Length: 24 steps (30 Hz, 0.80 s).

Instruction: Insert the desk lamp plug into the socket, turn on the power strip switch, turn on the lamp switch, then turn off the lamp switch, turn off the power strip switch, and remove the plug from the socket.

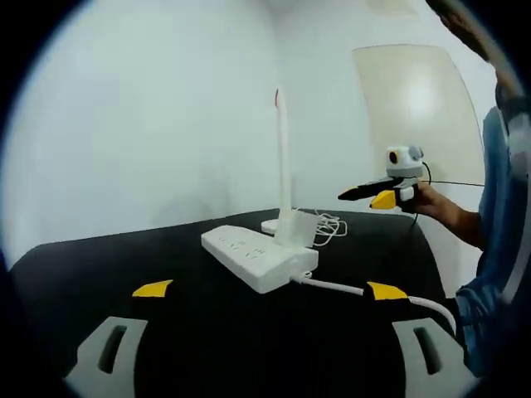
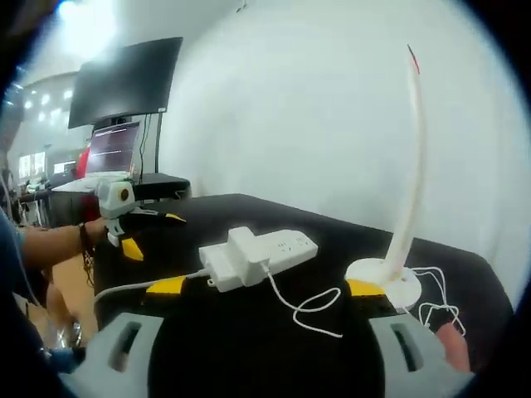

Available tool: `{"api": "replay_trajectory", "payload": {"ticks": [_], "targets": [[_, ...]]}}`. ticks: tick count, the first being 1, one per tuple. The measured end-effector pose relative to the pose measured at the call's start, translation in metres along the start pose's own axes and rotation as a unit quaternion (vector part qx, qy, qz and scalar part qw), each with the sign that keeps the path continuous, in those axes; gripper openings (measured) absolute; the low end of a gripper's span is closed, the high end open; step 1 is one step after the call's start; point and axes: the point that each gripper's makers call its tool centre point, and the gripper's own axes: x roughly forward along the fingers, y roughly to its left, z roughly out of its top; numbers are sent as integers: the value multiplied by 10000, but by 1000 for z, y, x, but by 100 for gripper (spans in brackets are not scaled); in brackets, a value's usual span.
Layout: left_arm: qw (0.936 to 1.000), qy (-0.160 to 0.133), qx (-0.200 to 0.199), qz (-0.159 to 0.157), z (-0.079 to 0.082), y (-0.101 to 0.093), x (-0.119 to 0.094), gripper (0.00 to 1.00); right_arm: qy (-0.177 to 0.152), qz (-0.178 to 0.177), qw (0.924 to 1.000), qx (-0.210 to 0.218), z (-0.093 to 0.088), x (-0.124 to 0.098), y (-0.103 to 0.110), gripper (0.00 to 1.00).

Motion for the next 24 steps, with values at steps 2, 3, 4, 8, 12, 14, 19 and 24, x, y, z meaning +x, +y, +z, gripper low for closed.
{"api": "replay_trajectory", "payload": {"ticks": [2, 3, 4, 8, 12, 14, 19, 24], "targets": [[10000, 5, 42, 9, 0, 0, -1, 89, 1, 17, 10000, 20, 0, 1, 3, 73], [10000, 11, 64, 14, -1, 0, -1, 89, 1, 27, 10000, 29, -1, 1, 4, 73], [10000, 11, 80, 24, -1, 2, -1, 89, 27, 49, 10000, 33, -1, 2, 6, 73], [10000, -20, 87, 28, 0, 3, -3, 89, 47, 64, 10000, -28, 0, 4, 11, 73], [9999, -78, 112, 23, 1, 7, -6, 88, 9, 104, 9999, -62, 1, 6, 18, 73], [9999, -92, 127, 26, 1, 8, -6, 87, -25, 131, 9999, -42, 1, 8, 22, 72], [9998, -134, 135, 10, 3, 7, -5, 87, -13, 235, 9997, 22, -4, 15, 32, 71], [9998, -159, 138, -5, 4, 7, -4, 87, -6, 257, 9996, 87, -7, 19, 35, 71]]}}
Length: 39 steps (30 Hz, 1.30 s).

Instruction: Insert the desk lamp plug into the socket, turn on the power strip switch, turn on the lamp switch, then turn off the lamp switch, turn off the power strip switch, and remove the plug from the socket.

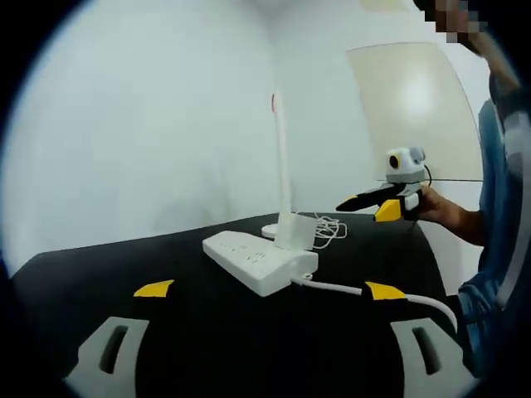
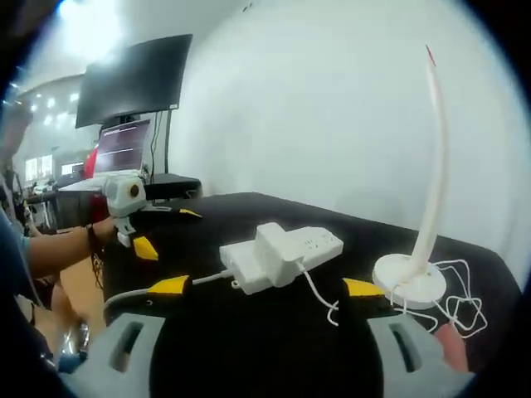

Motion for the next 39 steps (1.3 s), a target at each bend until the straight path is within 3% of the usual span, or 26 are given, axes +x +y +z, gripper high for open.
{"api": "replay_trajectory", "payload": {"ticks": [17, 24, 30, 39], "targets": [[9999, 70, 71, -62, -3, -3, 1, 85, -62, 45, 9993, 363, -5, 7, 1, 64], [9998, 123, 116, -87, -4, -5, 2, 84, 134, 206, 9983, 536, -19, 19, 16, 63], [9999, -55, 3, -115, 2, -6, -1, 84, 315, 338, 9978, 485, -27, 32, 28, 63], [9999, 55, 94, -103, -2, -7, 0, 82, 311, 227, 9966, 726, -29, 45, 31, 63]]}}
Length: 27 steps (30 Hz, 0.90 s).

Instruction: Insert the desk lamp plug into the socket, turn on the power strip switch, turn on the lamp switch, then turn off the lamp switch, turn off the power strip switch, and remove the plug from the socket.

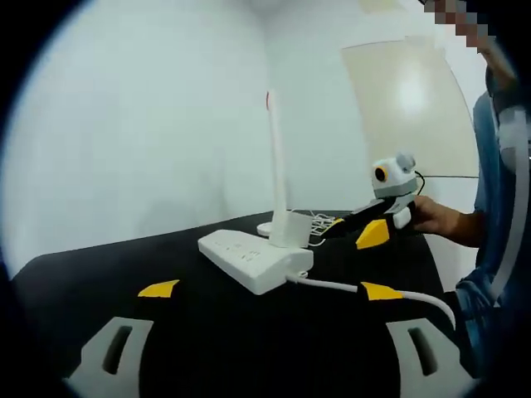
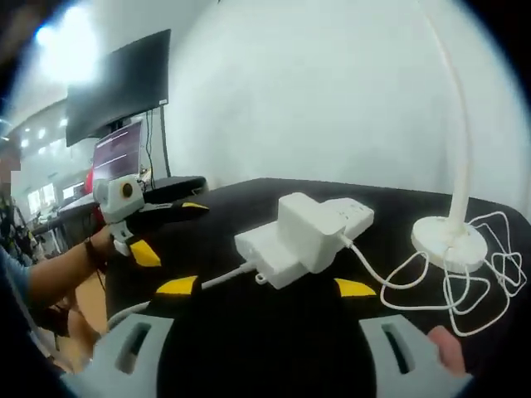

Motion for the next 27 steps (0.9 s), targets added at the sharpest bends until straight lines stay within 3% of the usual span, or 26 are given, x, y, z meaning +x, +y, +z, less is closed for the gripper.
{"api": "replay_trajectory", "payload": {"ticks": [8, 14, 21, 27], "targets": [[9999, -125, 0, -40, 4, 0, -2, 81, 182, -157, 9991, 341, -6, 10, -8, 63], [9999, -93, 68, -45, 3, 0, -1, 80, 225, -210, 9980, 548, -13, 19, -2, 63], [9998, -131, 105, -74, 5, -5, 0, 79, 216, -324, 9969, 680, -12, 29, -1, 62], [9998, -92, 184, -77, 2, -3, -3, 79, 186, -448, 9967, 647, -10, 32, 0, 56]]}}
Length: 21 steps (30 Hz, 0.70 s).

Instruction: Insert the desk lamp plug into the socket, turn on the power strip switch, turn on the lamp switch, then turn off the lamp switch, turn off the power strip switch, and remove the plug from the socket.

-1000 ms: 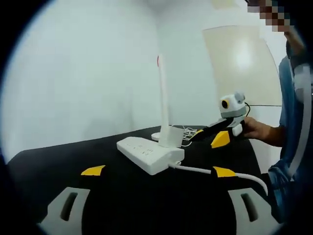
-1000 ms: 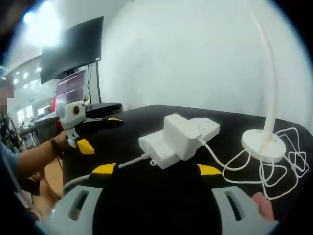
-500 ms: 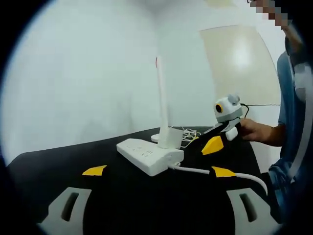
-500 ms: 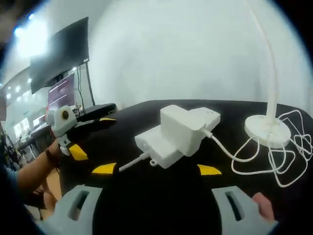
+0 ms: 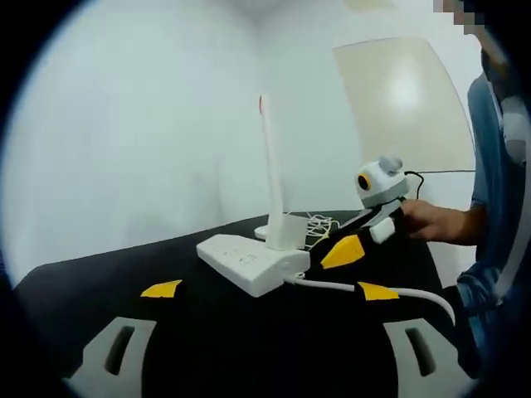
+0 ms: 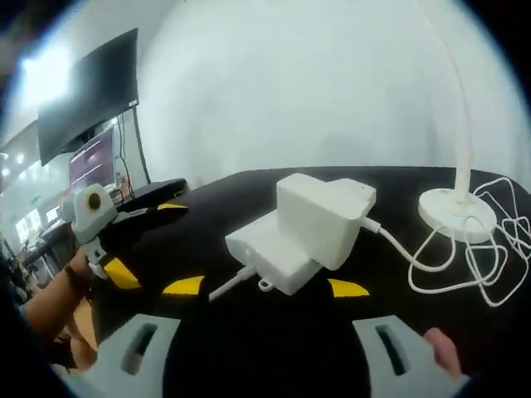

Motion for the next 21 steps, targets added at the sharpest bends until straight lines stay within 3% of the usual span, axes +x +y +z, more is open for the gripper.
{"api": "replay_trajectory", "payload": {"ticks": [9, 15, 20, 21], "targets": [[10000, -60, -7, -29, 3, -5, 1, 79, -47, -81, 9999, 129, 2, 9, -4, 54], [10000, -47, 9, -59, 3, -10, 1, 80, -145, -65, 9988, 467, 5, 15, -4, 54], [10000, -30, 19, -59, 3, -11, 0, 79, -196, -214, 9982, 520, 4, 19, -6, 51], [10000, -25, 30, -60, 3, -12, 0, 79, -325, -292, 9975, 555, 8, 19, -9, 50]]}}
